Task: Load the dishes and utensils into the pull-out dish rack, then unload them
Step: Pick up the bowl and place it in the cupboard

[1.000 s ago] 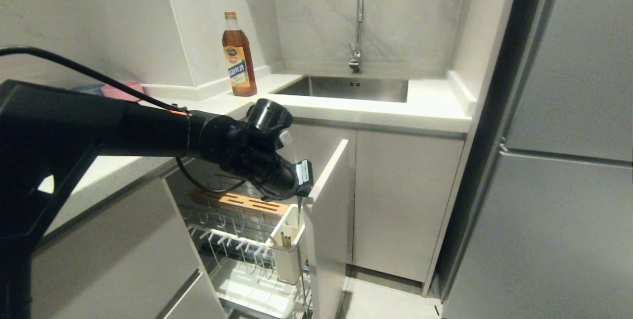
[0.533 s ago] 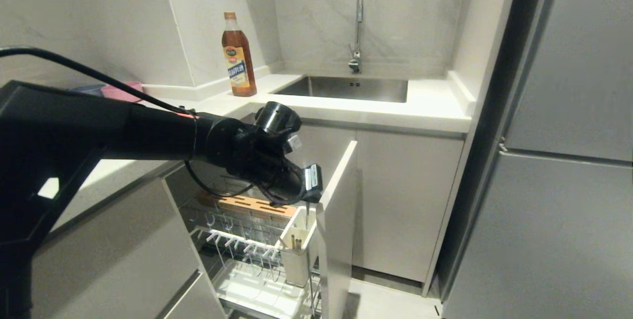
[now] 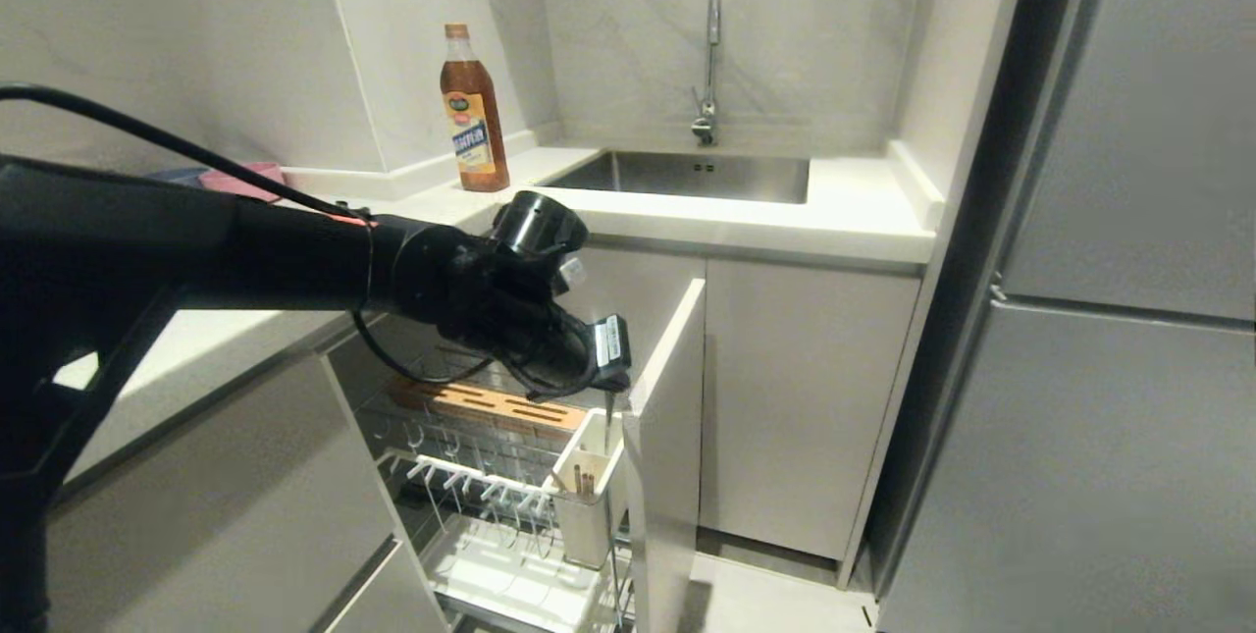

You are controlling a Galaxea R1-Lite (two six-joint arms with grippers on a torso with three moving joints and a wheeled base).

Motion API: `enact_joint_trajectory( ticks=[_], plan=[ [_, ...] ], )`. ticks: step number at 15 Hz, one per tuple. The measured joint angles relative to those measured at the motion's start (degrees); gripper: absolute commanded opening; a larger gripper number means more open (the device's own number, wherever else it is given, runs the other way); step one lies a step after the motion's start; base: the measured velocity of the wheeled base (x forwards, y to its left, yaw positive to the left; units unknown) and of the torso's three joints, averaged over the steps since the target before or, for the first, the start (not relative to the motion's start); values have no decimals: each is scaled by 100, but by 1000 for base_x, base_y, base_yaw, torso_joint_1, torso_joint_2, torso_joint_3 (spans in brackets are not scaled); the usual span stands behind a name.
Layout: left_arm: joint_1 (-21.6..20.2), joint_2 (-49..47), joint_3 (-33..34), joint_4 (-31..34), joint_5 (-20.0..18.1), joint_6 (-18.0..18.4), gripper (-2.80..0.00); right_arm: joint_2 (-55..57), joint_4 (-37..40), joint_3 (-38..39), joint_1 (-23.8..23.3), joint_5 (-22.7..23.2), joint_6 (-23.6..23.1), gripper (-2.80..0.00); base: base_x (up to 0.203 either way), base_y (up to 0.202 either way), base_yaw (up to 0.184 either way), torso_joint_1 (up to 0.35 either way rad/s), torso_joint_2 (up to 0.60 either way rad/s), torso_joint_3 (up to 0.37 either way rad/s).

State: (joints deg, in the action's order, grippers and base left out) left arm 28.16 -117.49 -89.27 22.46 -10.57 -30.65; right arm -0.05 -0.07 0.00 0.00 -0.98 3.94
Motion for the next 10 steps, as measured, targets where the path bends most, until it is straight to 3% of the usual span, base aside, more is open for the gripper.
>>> enact_joint_trajectory(
  ticks=[10],
  plan=[
    [-756,467,-398,-18,463,61,-280,0,0,0,0,-3,0,-280,0,0,0,0,0,0]
  ],
)
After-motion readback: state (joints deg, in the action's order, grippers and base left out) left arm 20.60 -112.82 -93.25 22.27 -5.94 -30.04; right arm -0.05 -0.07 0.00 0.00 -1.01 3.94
